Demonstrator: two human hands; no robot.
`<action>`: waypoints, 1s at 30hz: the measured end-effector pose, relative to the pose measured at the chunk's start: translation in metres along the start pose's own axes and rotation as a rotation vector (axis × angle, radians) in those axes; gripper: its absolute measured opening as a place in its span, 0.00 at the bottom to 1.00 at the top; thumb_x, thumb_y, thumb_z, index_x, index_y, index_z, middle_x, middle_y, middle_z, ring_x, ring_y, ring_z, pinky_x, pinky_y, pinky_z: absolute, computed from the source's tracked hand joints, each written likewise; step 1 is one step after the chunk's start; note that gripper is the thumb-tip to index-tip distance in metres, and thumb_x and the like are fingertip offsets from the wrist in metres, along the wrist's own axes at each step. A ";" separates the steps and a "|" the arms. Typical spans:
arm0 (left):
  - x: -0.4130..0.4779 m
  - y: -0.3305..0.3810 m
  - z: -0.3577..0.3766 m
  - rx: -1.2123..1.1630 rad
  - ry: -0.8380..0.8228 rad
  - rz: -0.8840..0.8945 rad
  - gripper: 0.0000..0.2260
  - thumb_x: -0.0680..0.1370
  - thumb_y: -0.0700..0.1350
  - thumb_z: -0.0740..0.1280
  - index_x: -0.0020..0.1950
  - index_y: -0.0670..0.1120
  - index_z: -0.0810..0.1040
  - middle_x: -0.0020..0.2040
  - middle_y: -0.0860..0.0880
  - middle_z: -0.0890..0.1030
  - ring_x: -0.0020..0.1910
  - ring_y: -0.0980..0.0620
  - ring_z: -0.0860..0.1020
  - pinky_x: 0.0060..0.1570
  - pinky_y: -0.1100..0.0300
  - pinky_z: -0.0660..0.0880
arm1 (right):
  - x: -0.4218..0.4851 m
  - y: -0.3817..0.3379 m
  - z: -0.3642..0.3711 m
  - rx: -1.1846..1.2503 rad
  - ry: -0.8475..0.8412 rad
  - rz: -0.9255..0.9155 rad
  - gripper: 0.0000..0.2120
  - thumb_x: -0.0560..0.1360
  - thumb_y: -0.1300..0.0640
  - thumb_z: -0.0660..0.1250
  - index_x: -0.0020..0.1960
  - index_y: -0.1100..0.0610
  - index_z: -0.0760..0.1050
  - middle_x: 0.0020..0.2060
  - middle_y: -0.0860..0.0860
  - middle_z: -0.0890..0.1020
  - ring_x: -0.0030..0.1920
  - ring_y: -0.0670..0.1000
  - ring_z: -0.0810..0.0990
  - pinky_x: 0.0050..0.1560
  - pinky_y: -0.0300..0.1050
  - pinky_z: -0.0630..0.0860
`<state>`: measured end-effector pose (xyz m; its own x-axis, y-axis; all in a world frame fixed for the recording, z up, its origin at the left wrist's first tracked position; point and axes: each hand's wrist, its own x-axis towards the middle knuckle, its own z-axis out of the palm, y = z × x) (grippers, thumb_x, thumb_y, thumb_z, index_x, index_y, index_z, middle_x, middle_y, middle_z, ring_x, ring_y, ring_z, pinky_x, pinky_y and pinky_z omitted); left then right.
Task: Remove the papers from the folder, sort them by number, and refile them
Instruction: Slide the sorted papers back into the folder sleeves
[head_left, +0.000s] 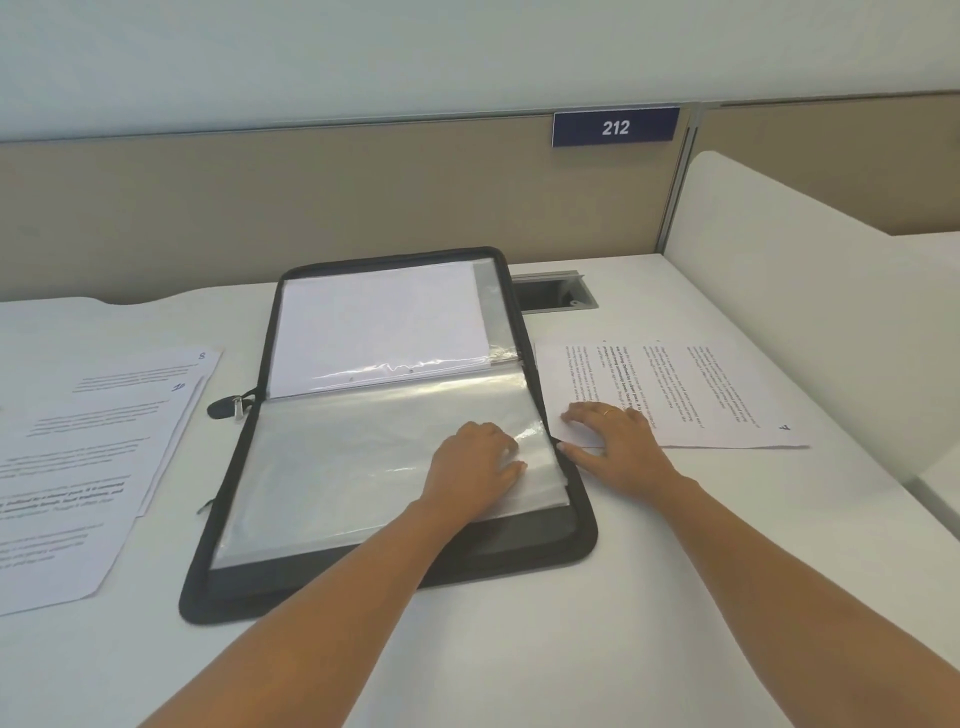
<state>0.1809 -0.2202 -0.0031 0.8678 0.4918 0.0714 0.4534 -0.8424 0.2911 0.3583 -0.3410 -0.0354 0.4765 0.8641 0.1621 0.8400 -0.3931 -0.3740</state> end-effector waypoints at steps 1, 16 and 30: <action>0.002 0.003 0.000 -0.026 0.000 -0.011 0.15 0.79 0.55 0.61 0.62 0.50 0.76 0.60 0.52 0.76 0.61 0.52 0.70 0.58 0.59 0.68 | 0.000 0.000 0.001 -0.003 0.002 0.004 0.25 0.73 0.37 0.58 0.65 0.48 0.72 0.67 0.43 0.71 0.69 0.44 0.66 0.70 0.53 0.57; 0.015 0.013 0.001 -0.258 0.085 -0.178 0.10 0.78 0.43 0.64 0.52 0.42 0.83 0.50 0.47 0.84 0.51 0.49 0.79 0.53 0.59 0.74 | -0.004 -0.004 -0.001 0.041 0.059 0.037 0.17 0.76 0.45 0.62 0.62 0.50 0.75 0.65 0.44 0.74 0.67 0.44 0.69 0.69 0.50 0.57; 0.020 0.009 -0.015 -0.382 -0.072 -0.039 0.22 0.75 0.34 0.64 0.65 0.50 0.74 0.36 0.51 0.75 0.33 0.57 0.72 0.43 0.69 0.71 | -0.010 -0.013 -0.011 0.171 0.191 0.064 0.10 0.76 0.59 0.65 0.55 0.58 0.82 0.53 0.52 0.83 0.55 0.51 0.81 0.56 0.36 0.67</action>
<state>0.1990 -0.2150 0.0152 0.8698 0.4932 -0.0099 0.3895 -0.6743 0.6274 0.3451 -0.3478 -0.0218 0.5815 0.7577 0.2961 0.7580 -0.3725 -0.5354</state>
